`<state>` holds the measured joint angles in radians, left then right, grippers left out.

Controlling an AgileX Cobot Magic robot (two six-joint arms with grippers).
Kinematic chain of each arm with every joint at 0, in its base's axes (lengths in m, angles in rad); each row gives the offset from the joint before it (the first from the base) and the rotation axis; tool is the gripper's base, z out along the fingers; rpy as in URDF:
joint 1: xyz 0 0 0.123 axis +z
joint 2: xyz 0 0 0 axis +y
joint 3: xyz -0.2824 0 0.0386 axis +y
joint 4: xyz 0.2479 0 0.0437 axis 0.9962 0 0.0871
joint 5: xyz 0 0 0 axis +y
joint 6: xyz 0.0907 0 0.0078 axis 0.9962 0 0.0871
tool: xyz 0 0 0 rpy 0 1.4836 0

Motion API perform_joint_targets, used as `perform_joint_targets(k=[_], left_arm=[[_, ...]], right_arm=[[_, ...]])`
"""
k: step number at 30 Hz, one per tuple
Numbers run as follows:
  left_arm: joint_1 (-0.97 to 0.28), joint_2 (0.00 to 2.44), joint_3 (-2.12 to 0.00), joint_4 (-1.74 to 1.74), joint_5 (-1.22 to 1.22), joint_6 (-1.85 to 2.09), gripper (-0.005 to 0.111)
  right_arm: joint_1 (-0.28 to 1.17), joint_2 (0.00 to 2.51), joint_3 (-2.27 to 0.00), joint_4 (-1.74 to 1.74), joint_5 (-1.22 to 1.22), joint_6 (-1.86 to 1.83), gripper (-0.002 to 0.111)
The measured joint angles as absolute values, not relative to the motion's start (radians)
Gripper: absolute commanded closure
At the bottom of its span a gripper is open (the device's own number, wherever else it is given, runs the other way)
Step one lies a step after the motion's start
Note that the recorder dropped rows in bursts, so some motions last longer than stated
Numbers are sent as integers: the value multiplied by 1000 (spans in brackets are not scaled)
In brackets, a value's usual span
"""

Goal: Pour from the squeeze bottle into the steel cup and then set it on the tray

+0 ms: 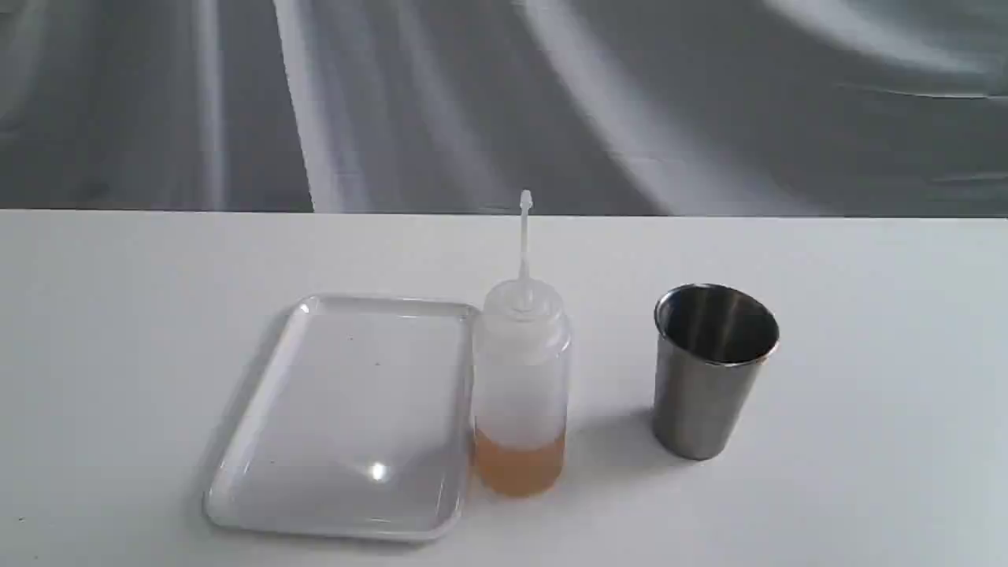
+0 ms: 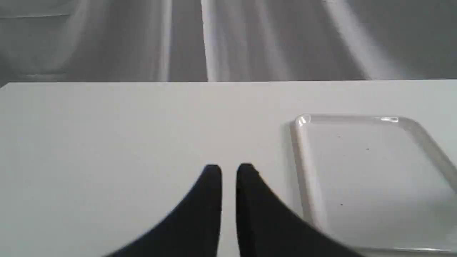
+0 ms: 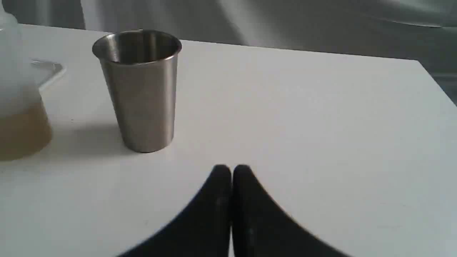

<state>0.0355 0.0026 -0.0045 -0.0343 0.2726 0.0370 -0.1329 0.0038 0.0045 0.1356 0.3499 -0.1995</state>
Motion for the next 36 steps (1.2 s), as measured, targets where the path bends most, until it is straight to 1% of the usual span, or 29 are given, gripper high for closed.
perform_joint_targets(k=[30,36], left_arm=[[36,3,-4,-34,273,37,98],[36,3,-4,-34,273,37,98]], right_arm=[[-133,4,4,136,350,-199,108],[-133,4,4,142,282,-199,108]])
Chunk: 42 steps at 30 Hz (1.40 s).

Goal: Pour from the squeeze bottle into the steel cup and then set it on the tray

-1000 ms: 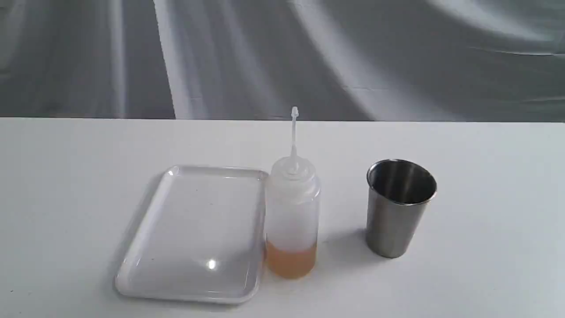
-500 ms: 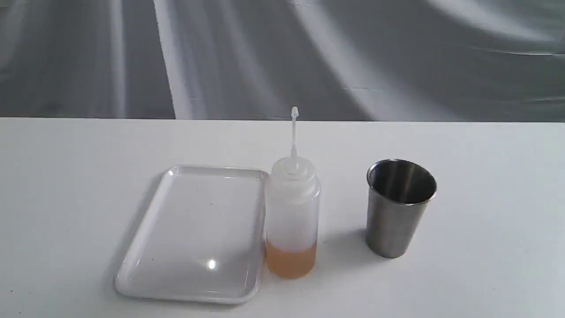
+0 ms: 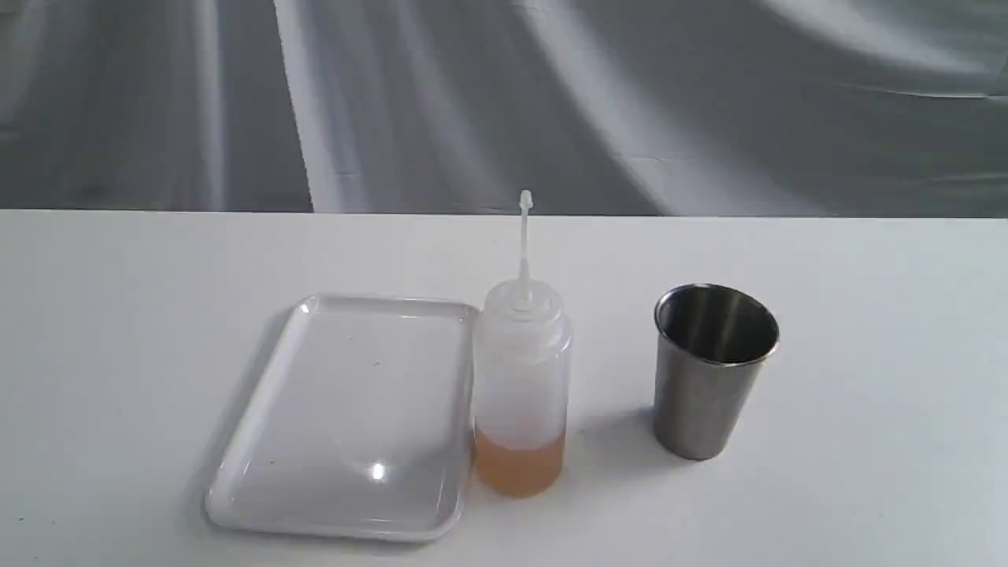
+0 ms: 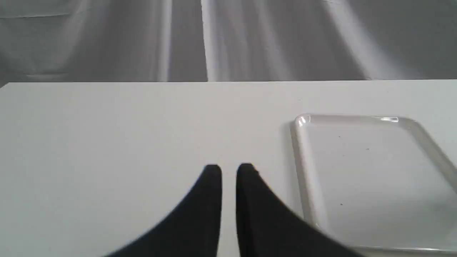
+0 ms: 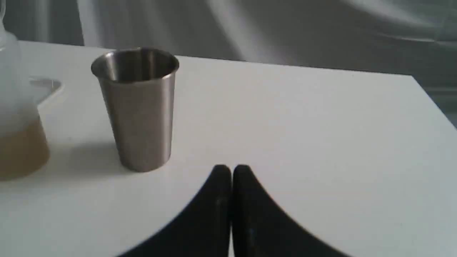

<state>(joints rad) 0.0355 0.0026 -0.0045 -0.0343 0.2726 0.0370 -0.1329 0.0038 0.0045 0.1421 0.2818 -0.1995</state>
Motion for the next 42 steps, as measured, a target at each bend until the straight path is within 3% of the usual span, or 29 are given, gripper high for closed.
perform_joint_targets(k=[15,25,30,34,42], left_arm=[[36,3,-4,-34,273,37,98],[36,3,-4,-34,273,37,98],[36,3,-4,-34,273,37,98],[36,3,-4,-34,273,37,98],[36,3,-4,-34,273,37,98]], right_arm=[[-133,3,4,447,-193,-193,108],[-133,3,4,561,-429,327,108],[-133,2,4,357,-475,717,108],[-133,0,4,40,-666,1001,108],[-133,-2,-155,-94,-870,1098,108]])
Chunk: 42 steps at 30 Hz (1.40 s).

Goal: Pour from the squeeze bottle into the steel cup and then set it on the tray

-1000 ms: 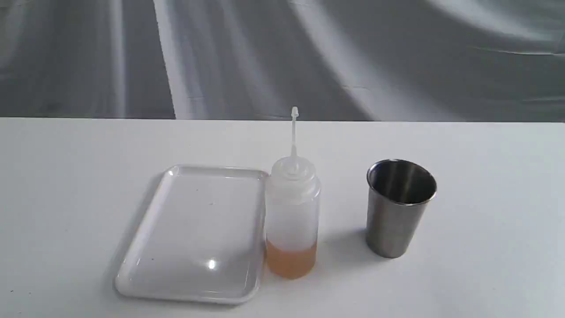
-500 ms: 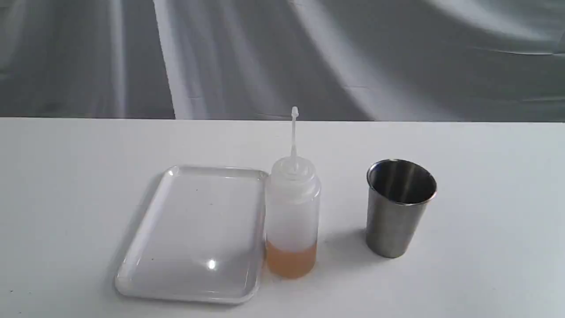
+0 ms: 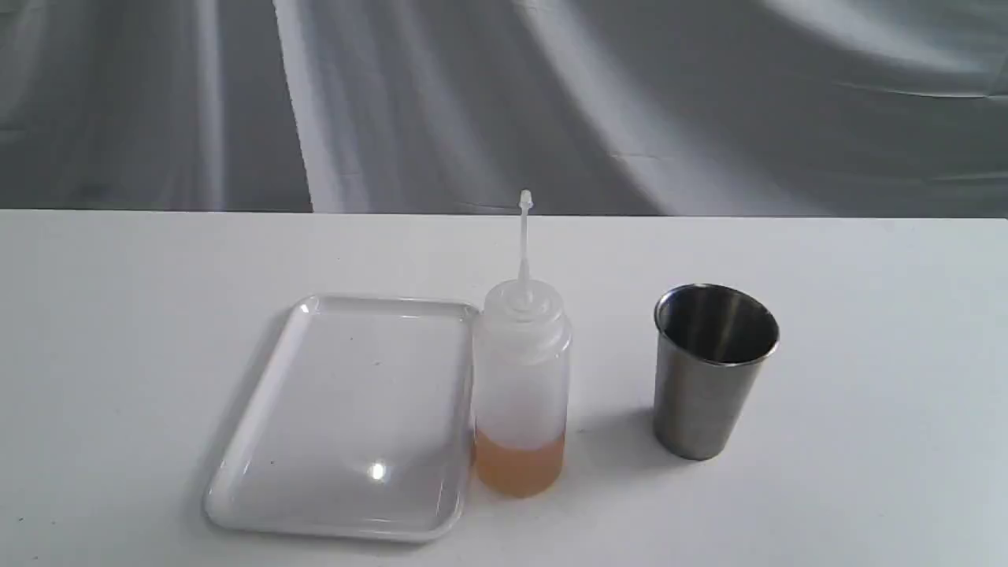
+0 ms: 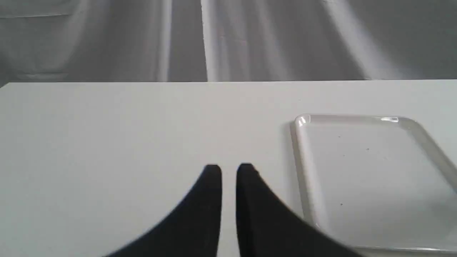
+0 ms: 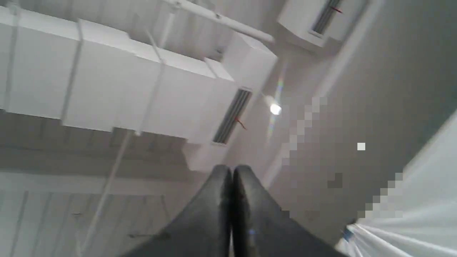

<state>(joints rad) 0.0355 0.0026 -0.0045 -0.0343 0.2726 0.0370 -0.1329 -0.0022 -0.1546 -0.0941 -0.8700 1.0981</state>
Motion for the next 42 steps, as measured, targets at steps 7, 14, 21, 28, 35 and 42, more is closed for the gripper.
perform_joint_targets(k=[7,14,21,28,35,42], left_arm=[[36,3,-4,-34,273,37,98],[36,3,-4,-34,273,37,98],[36,3,-4,-34,273,37,98],[36,3,-4,-34,273,37,98],[36,3,-4,-34,273,37,98],[36,3,-4,-34,273,37,98]], right_arm=[[-133,-5,-495,-321,-652,1096,108],[-133,28,-848,-749,-235,1129,108],[-133,179,-1126,-874,-104,1136,108],[-133,350,-1306,-884,-35,1139,108],[-133,448,-1338,-884,51,1139,108],[-133,481,-1338,-682,272,946,108]])
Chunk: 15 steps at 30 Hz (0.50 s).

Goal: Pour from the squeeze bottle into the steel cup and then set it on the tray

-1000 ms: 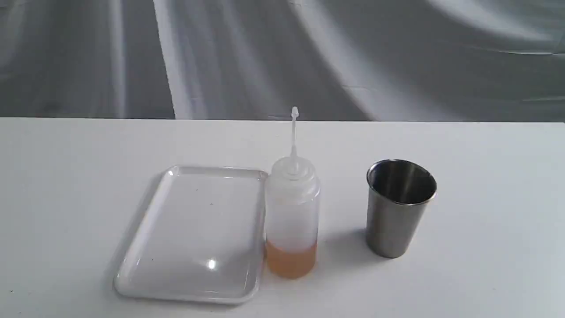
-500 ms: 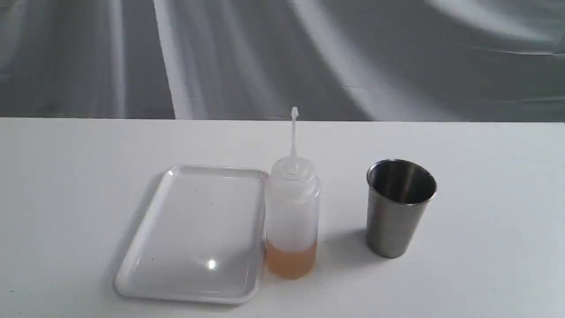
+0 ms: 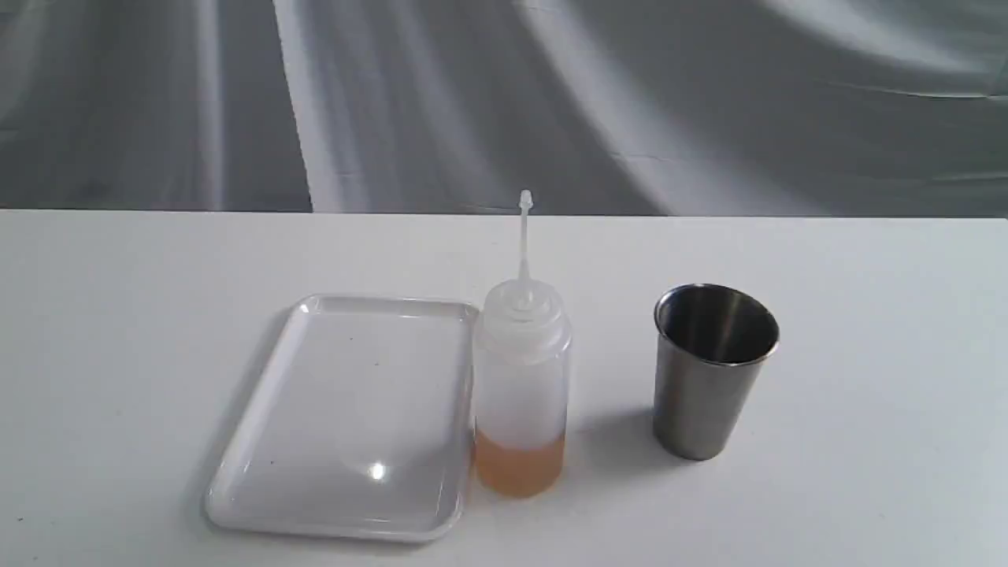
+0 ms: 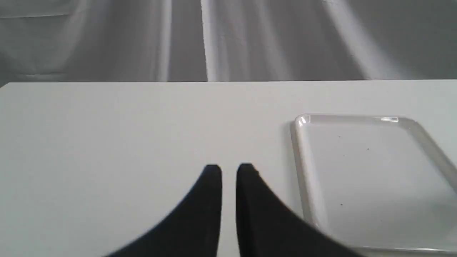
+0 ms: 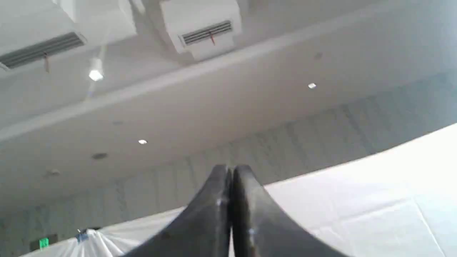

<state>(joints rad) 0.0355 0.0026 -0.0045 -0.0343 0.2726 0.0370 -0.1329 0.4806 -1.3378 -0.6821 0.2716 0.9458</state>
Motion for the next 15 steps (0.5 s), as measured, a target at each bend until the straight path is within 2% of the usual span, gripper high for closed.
perform_joint_targets(k=[4,10,15], left_arm=[[36,3,-4,-34,273,37,98],[36,3,-4,-34,273,37,98],[36,3,-4,-34,273,37,98]], right_arm=[[-133,505,-1338,-339,378,636,108],[-133,571,-1338,356,476,-62,108],[-133,602,-1336,546,582,-315,108]])
